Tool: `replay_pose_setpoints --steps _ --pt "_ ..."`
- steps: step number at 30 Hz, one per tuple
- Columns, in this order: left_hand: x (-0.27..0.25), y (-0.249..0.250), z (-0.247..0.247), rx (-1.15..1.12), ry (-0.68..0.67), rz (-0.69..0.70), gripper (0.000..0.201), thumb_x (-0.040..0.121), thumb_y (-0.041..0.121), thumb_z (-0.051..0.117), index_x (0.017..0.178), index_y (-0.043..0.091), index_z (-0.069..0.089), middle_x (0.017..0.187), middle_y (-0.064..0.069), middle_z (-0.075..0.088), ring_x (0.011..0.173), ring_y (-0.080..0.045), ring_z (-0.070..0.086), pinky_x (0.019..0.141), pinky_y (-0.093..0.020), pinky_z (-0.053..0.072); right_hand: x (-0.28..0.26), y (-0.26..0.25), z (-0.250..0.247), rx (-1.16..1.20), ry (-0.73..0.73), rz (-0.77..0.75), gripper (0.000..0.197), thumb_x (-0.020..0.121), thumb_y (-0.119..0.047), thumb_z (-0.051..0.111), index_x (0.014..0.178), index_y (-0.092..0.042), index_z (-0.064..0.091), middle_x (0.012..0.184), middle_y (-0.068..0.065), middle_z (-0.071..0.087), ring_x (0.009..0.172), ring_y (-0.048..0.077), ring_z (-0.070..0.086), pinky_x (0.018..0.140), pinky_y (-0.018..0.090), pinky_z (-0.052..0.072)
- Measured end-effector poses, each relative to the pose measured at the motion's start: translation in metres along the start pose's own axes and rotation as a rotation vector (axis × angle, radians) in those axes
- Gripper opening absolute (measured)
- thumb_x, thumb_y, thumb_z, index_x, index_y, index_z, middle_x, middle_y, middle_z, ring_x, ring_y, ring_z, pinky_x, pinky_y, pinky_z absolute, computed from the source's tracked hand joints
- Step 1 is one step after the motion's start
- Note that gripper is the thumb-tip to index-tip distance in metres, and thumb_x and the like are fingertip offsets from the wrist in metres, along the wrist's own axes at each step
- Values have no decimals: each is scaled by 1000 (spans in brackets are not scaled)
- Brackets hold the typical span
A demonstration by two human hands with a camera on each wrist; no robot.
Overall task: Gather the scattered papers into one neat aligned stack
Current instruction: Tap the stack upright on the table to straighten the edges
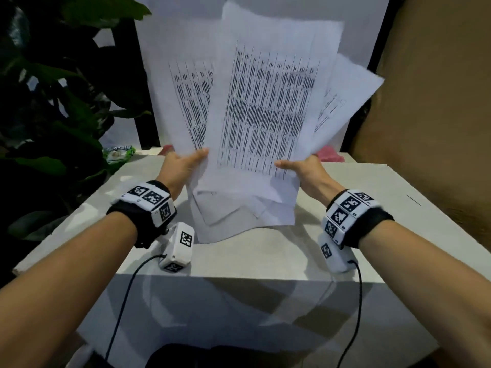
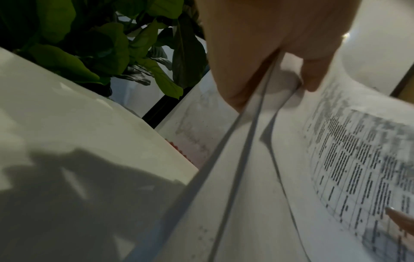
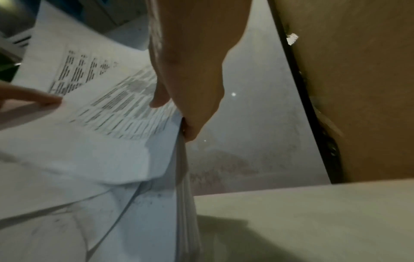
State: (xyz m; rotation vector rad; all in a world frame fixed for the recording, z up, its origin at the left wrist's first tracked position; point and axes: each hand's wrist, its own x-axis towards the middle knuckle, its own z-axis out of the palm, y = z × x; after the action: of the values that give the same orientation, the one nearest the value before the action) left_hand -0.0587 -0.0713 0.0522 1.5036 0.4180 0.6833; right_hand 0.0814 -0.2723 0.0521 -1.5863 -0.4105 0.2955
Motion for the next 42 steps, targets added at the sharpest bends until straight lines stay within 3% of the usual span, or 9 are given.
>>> replay_pose_setpoints --steps 3,6,10,14,20,25,33,39,42 --pt "-2 -3 4 -20 -6 -10 60 66 42 78 95 -6 57 84 -11 60 76 -17 58 77 -29 51 1 6 -4 77 -9 22 18 74 3 71 71 -4 55 81 3 57 96 22 54 92 32 45" --pt "3 2 7 68 -6 -17 39 81 26 70 57 10 43 43 10 46 40 -2 43 49 -15 38 2 3 -6 94 8 23 16 74 1 71 72 0 55 109 18 63 120 28 48 102 36 39" --pt "9 11 10 72 -8 32 68 42 51 86 91 15 56 97 -11 59 90 -22 58 88 -38 48 4 -5 -7 60 -38 -19 19 76 -6 71 82 9 60 127 24 56 129 31 45 117 42 23" --pt "14 8 7 48 45 38 71 35 52 83 87 11 57 96 -12 53 89 -24 52 86 -42 48 4 -14 -8 116 -107 -61 42 64 -33 77 94 -7 63 139 19 48 134 28 40 116 46 24" --pt "11 6 -2 106 55 40 74 47 46 82 99 0 56 102 -15 63 88 -27 62 85 -38 51 21 -23 -42 449 64 -87 71 52 -49 78 104 -9 52 74 3 67 60 17 66 52 30 53" --pt "15 4 2 125 42 -2 52 66 37 80 89 5 46 66 -6 41 54 -18 39 53 -21 40 24 -33 -40 280 -45 -139 44 67 -43 67 90 -7 56 51 -7 67 43 8 59 42 22 49" --pt "17 1 1 44 33 19 47 68 23 80 98 1 50 79 -5 56 66 -14 57 71 -24 51 24 -30 -31 148 -199 55 76 51 -44 77 115 -11 57 114 4 66 96 21 66 72 35 55" --pt "16 11 5 60 11 25 97 40 40 78 119 -9 50 101 -22 57 90 -30 58 83 -44 51 28 -27 -32 136 -161 67 26 81 -7 66 105 0 61 116 11 63 96 20 62 77 30 54" --pt "20 26 11 53 65 60 101 40 43 74 125 -4 46 119 -29 56 98 -34 59 89 -53 52 26 -40 -29 85 -84 -30 26 64 -20 80 84 -7 71 119 11 63 119 27 54 102 49 42"
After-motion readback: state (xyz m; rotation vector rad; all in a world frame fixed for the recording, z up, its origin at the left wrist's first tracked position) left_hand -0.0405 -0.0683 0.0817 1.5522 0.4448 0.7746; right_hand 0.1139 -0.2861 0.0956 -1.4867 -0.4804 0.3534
